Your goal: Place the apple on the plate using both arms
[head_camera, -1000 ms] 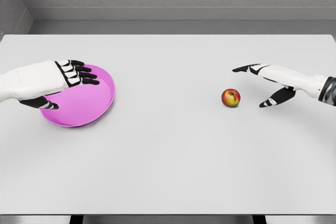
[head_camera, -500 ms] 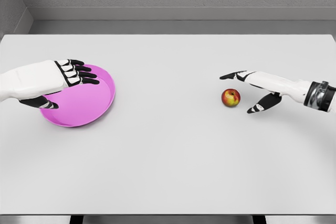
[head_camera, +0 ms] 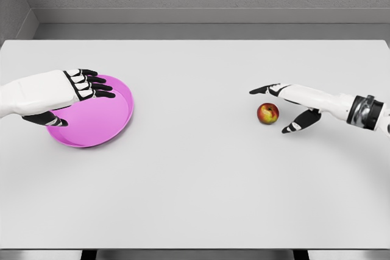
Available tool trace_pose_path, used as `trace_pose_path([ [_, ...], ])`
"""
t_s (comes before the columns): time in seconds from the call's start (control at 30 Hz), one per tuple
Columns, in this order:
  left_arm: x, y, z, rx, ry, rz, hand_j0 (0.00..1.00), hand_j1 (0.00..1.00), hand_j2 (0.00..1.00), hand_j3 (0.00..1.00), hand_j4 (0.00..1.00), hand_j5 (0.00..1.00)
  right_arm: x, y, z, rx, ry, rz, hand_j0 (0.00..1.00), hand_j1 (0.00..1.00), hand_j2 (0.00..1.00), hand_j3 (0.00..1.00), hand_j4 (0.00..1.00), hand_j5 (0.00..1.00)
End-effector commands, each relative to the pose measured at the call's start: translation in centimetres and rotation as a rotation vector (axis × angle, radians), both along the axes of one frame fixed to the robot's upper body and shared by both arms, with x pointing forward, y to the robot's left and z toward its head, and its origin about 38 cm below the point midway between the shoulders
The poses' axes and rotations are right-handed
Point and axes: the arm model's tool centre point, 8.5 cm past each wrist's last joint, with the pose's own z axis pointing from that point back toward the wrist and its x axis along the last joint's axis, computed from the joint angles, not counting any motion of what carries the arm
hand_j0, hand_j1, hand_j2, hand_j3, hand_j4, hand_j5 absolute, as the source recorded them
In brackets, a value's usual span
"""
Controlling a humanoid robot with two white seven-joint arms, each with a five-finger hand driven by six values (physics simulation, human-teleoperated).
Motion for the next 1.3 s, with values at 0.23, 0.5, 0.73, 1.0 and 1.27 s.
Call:
trace_pose_path([
  [0.23,0.0,0.0,0.1,-0.005,0.000,0.002,1.00,1.00,1.00,1.00,1.00,1.00,0.2,0.1,-0.8,-0.027,0.010,-0.007,1.00,1.00,1.00,1.00,1.00,1.00],
  [0.5,0.0,0.0,0.1,0.002,0.003,0.002,1.00,1.00,1.00,1.00,1.00,1.00,0.5,-0.3,-1.5,-0.028,0.026,-0.028,1.00,1.00,1.00,1.00,1.00,1.00],
  [0.73,0.0,0.0,0.0,0.006,0.005,0.001,1.00,1.00,1.00,1.00,1.00,1.00,0.9,-0.6,-2.0,-0.037,0.040,-0.049,1.00,1.00,1.00,1.00,1.00,1.00],
  [1.0,0.0,0.0,0.0,0.006,0.005,0.001,1.00,1.00,1.00,1.00,1.00,1.00,1.2,0.0,-2.0,-0.035,0.035,-0.044,0.95,0.95,0.95,0.95,0.95,0.95],
  [1.27,0.1,0.0,0.0,0.005,0.006,0.002,1.00,1.00,1.00,1.00,1.00,1.00,1.5,0.1,-1.5,-0.032,0.021,-0.040,0.89,0.89,0.89,0.89,0.89,0.89],
])
